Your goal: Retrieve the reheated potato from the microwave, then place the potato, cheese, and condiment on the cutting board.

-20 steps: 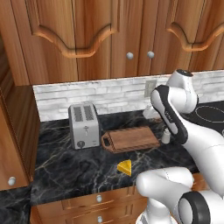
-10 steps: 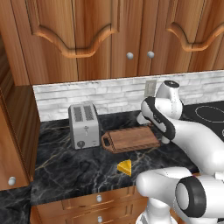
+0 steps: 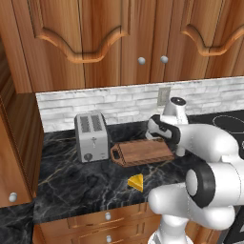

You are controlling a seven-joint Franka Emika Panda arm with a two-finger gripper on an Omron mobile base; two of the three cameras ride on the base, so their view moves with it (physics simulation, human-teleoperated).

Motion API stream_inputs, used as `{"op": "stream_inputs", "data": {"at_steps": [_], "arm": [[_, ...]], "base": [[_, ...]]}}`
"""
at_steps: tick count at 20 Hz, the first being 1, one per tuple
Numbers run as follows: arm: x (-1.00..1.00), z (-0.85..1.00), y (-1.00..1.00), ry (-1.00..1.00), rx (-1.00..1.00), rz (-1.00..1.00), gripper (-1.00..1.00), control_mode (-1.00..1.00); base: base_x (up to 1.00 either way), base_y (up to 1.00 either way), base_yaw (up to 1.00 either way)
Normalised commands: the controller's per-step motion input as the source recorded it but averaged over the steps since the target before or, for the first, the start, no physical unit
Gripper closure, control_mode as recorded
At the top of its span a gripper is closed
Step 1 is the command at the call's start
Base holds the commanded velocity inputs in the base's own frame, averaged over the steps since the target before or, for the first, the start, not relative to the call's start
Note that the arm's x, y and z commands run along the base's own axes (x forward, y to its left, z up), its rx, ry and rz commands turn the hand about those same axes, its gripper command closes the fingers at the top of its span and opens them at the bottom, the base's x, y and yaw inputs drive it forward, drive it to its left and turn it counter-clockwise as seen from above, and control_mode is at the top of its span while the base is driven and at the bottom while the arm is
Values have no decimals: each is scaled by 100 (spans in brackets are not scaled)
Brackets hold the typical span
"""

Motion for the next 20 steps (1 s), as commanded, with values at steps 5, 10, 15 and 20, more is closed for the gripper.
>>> {"op": "stream_inputs", "data": {"at_steps": [5, 10, 15, 20], "arm": [[26, -44, -14, 0, 0, 0, 100, -100], [24, -42, -5, 0, -1, 0, 100, -100], [29, -41, -2, 0, 0, 0, 100, -100], [16, -40, -2, 0, 0, 2, 100, -100]], "base": [[0, 0, 0], [0, 0, 0], [0, 0, 0], [0, 0, 0]]}}
